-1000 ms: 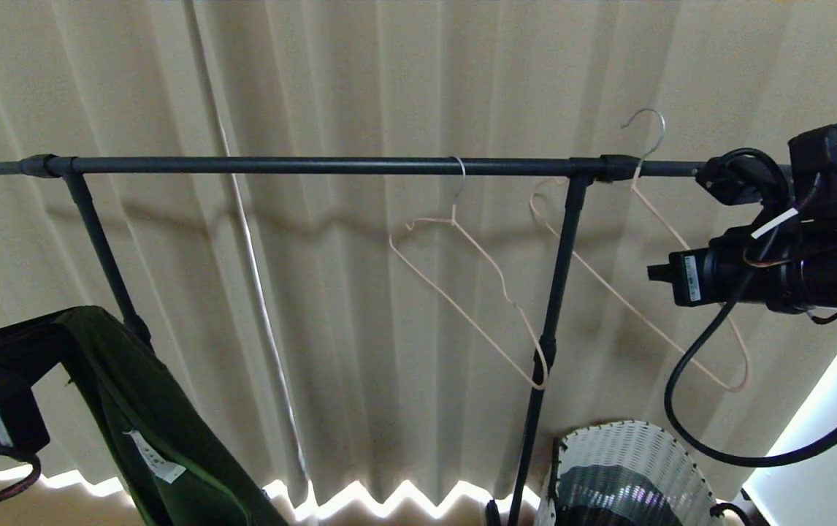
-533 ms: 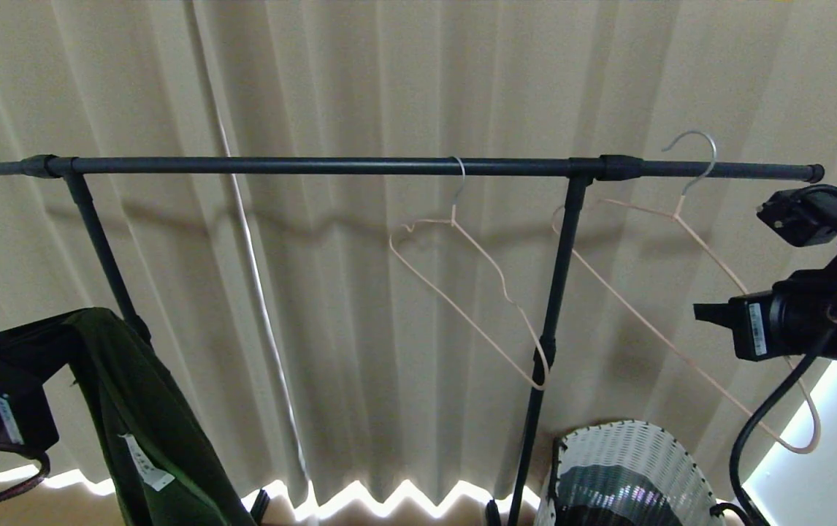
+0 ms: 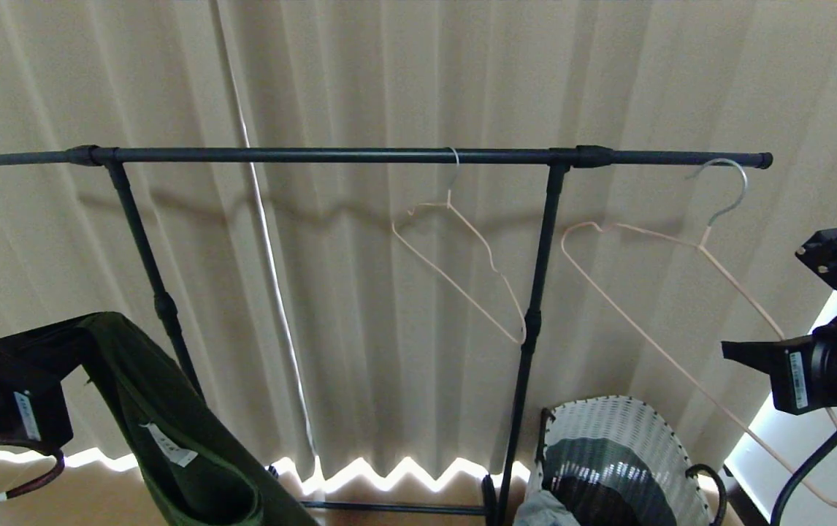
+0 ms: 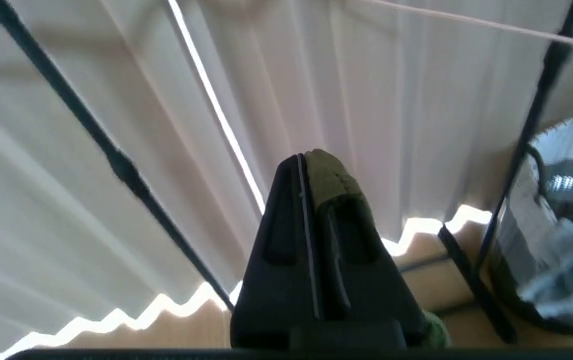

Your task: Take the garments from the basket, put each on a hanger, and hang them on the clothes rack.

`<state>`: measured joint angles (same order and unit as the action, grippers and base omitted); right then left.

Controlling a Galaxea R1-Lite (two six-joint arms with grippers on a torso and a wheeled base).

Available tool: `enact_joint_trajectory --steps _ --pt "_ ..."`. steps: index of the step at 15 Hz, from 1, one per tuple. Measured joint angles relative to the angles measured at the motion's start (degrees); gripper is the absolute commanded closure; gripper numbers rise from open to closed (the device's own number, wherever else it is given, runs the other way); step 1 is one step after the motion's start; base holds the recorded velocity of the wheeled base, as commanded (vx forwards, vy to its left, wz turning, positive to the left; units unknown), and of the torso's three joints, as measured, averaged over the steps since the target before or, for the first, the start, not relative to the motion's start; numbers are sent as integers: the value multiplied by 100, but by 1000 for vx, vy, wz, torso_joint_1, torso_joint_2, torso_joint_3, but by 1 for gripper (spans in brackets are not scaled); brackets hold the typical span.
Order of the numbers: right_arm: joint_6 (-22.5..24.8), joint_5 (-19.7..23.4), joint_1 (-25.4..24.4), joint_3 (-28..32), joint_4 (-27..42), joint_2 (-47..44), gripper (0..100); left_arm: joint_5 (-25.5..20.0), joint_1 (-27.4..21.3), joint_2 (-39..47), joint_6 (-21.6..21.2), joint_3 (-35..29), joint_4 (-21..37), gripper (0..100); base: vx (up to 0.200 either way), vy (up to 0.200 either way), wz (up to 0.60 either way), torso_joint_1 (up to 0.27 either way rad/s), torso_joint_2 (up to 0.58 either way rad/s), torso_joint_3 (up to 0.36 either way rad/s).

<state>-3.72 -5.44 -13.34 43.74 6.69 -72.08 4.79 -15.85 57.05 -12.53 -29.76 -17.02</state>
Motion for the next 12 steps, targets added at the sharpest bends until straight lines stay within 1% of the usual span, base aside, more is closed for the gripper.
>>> enact_joint_trajectory --steps 4,12 --pt "5 -2 105 -196 11 207 100 2 83 88 -2 -11 0 100 -200 0 0 -1 1 1" --pt "11 13 105 -311 0 266 100 0 108 184 6 -4 -6 100 0 0 0 0 0 0"
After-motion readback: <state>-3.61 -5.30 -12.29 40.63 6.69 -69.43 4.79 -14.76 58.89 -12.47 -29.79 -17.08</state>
